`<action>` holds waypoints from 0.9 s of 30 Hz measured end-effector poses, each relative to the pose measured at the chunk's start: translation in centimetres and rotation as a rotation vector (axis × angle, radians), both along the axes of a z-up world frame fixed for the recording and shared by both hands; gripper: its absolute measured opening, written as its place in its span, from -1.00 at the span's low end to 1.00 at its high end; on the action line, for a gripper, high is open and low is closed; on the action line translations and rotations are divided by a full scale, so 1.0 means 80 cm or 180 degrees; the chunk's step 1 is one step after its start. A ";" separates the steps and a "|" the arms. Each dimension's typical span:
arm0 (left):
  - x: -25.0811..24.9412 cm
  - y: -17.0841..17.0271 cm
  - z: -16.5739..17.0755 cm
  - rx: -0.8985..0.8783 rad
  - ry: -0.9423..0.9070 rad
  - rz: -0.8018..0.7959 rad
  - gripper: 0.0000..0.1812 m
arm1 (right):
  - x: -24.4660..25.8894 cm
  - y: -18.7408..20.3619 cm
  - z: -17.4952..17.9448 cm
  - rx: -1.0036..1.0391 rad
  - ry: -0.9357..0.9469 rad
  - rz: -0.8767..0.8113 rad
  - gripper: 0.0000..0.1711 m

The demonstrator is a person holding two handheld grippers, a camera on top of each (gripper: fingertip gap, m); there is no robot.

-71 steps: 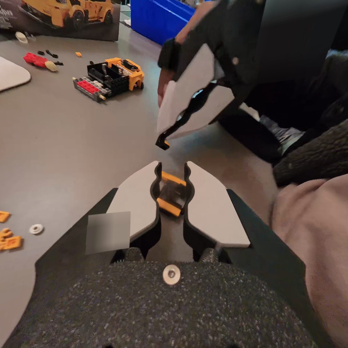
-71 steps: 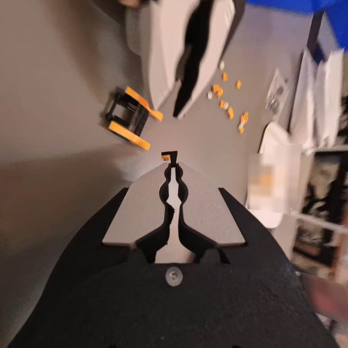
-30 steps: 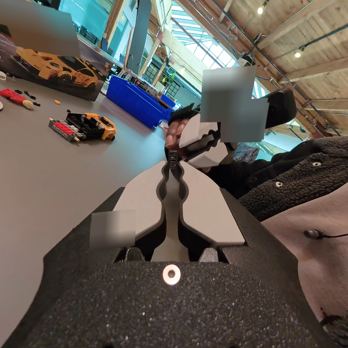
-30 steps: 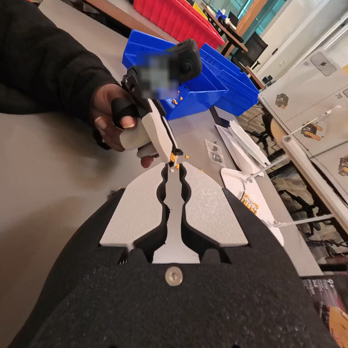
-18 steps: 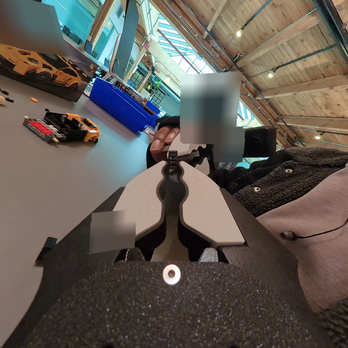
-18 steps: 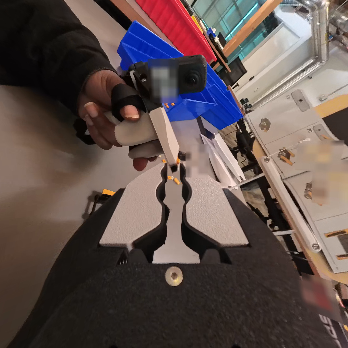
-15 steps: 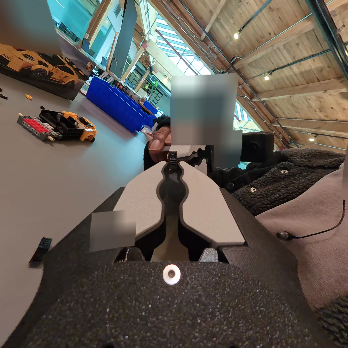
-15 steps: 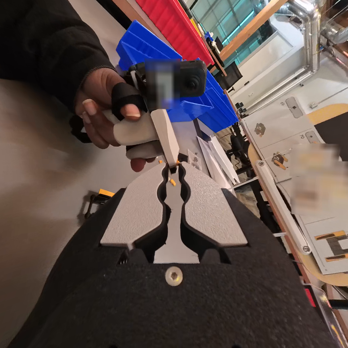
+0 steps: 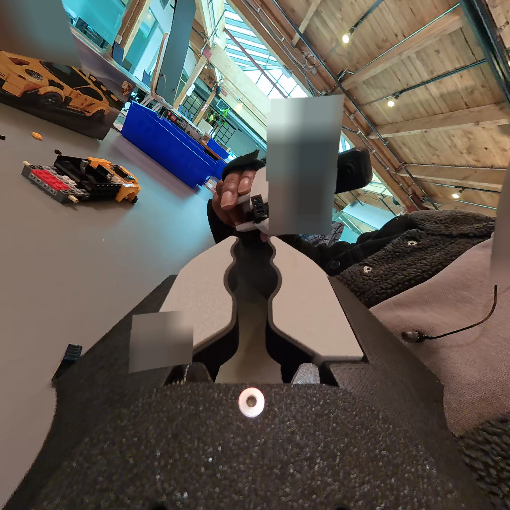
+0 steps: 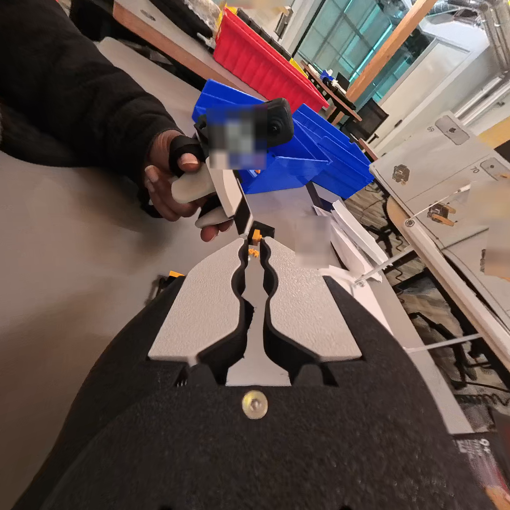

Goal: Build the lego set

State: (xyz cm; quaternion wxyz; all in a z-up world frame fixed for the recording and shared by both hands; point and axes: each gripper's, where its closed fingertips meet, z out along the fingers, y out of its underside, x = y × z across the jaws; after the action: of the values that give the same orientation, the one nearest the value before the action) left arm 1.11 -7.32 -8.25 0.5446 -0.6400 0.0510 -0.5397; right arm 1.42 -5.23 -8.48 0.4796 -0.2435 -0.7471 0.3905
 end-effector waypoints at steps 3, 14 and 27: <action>0.000 0.002 -0.003 -0.0005 0.0080 0.0041 -0.82 | 0.000 0.001 -0.002 -0.0159 -0.0039 0.0031 -0.91; 0.005 0.001 -0.005 0.0618 0.1269 0.0461 -0.79 | 0.006 -0.015 -0.009 -0.0783 -0.0302 0.0365 -0.91; 0.017 -0.004 -0.022 0.1077 0.2519 0.0557 -0.91 | 0.015 -0.029 -0.030 -0.1023 -0.0804 0.0605 -0.91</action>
State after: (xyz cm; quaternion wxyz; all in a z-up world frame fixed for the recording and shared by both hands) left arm 2.51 -7.67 -9.99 0.6240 -0.7011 0.2889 -0.1889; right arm 2.64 -7.56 -10.84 0.2984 -0.2922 -0.7490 0.5144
